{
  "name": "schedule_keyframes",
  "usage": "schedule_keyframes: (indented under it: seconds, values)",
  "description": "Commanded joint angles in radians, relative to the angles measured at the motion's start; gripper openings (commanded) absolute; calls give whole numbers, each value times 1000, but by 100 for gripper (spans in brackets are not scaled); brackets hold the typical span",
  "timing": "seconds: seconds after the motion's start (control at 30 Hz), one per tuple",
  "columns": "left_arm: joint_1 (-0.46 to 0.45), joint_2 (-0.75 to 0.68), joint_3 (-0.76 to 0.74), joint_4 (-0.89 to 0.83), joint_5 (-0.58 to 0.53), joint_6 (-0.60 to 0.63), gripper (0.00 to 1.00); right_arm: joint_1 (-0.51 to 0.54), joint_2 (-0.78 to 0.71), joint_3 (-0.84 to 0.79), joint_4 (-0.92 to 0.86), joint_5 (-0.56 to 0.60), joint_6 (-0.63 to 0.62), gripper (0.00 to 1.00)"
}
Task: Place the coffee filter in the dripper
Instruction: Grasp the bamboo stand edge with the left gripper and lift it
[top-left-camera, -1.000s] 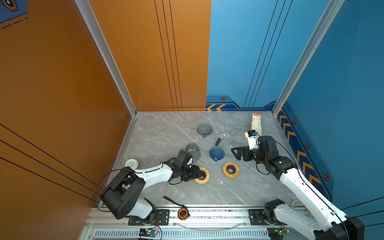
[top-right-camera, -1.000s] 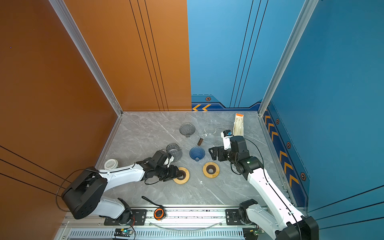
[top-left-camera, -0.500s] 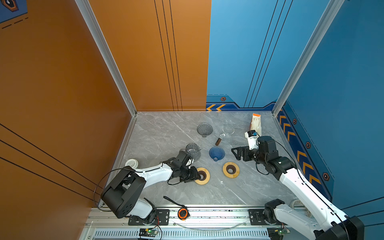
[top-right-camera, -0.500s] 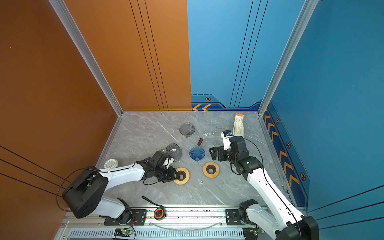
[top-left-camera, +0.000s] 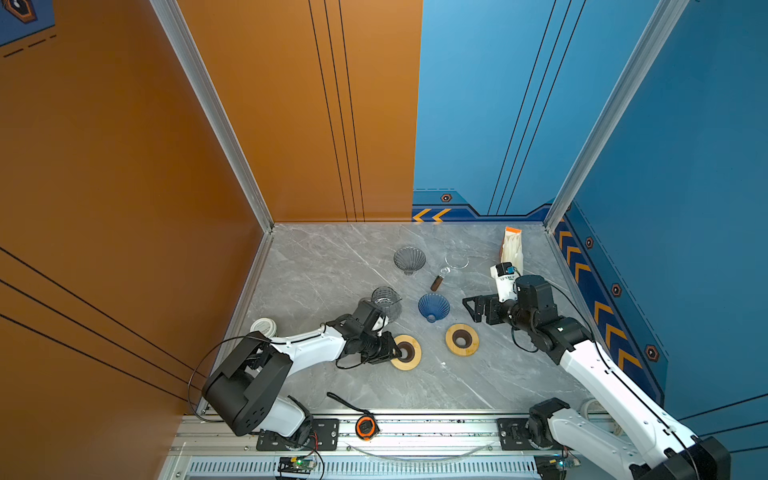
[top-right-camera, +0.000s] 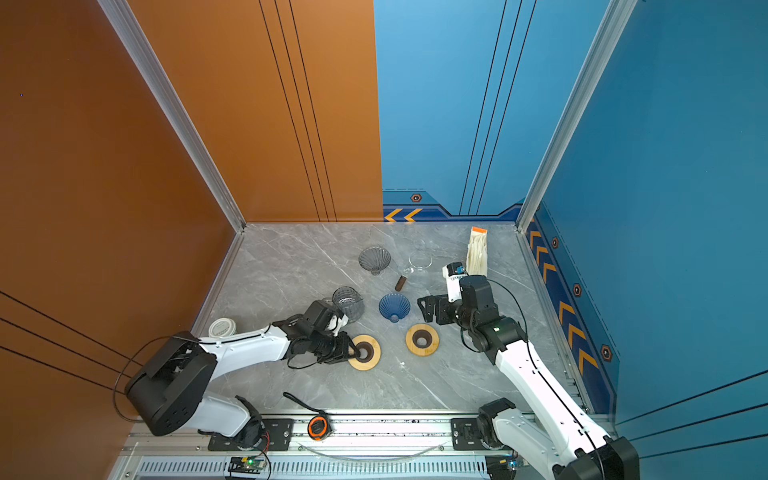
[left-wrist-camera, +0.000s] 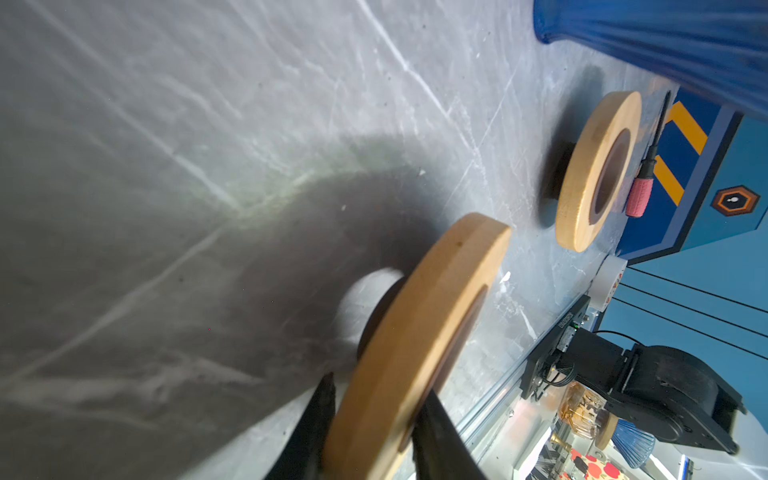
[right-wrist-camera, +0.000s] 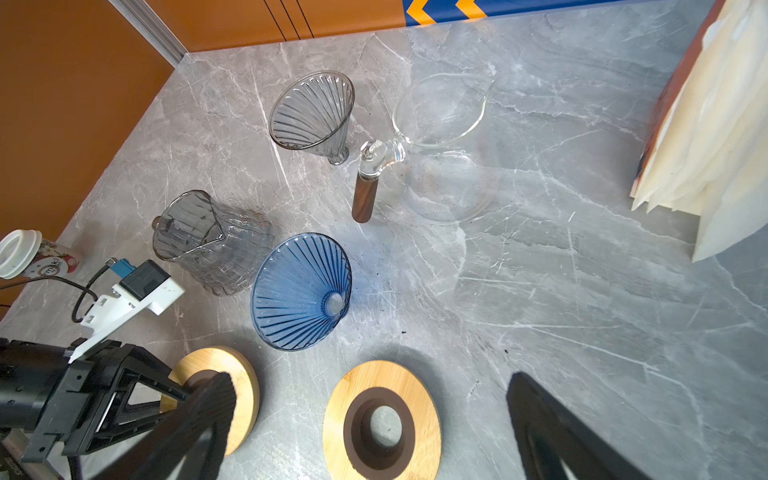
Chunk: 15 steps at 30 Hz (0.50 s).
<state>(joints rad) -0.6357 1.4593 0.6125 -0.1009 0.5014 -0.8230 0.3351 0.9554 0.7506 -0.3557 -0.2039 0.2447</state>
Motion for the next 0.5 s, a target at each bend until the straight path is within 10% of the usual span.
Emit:
schedule_keyframes:
  seconds: [0.0, 0.47]
  values:
    - [1, -32, 9, 10, 11, -2, 23, 5, -14, -15, 21, 31, 10, 100]
    - [-8, -99, 70, -128, 33, 85, 2, 6, -1, -22, 44, 34, 10, 100]
